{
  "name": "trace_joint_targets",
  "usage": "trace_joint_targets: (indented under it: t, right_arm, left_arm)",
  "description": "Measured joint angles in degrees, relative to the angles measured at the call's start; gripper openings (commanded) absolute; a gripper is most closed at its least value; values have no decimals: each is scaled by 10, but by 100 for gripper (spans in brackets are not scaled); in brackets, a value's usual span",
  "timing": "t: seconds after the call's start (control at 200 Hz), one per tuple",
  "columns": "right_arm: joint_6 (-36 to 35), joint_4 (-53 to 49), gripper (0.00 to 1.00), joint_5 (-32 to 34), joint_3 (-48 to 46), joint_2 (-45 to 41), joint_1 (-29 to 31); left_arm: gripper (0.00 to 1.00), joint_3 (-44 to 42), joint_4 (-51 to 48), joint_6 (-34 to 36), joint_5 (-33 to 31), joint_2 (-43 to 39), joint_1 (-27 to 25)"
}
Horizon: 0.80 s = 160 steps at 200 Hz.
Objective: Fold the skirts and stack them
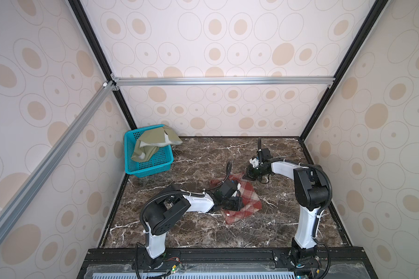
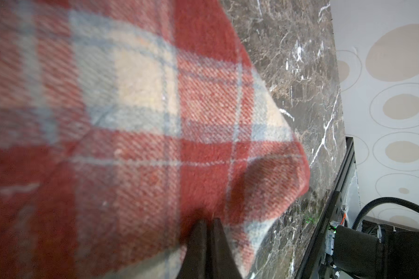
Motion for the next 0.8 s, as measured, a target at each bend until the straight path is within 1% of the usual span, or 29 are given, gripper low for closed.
trace_joint_targets:
  t: [0.215, 0.38, 0.46, 0.545, 0.635, 0.705, 0.8]
  right_arm:
    - [12, 26, 0, 20, -38, -31, 0]
    - [23, 36, 0, 29, -104, -106, 0]
    - [24, 31, 0, 30, -117, -141, 2]
    - [20, 26, 3, 31, -118, -172, 7]
    - [5, 24, 3, 27, -115, -188, 14]
    - [-13, 13, 2, 22, -103, -183, 20]
    - [-42, -5, 1, 22, -66, -152, 37]
  left_arm:
    - [6, -26, -19, -1, -25, -24, 0]
    - [6, -38, -40, 3, -41, -43, 1]
    - [6, -41, -57, 12, -50, -51, 6]
    - [6, -43, -78, 27, -60, -61, 13]
    - [6, -47, -103, 46, -75, -77, 25]
    - [6, -53, -125, 62, -94, -93, 37]
    - [7, -55, -164, 88, -134, -122, 48]
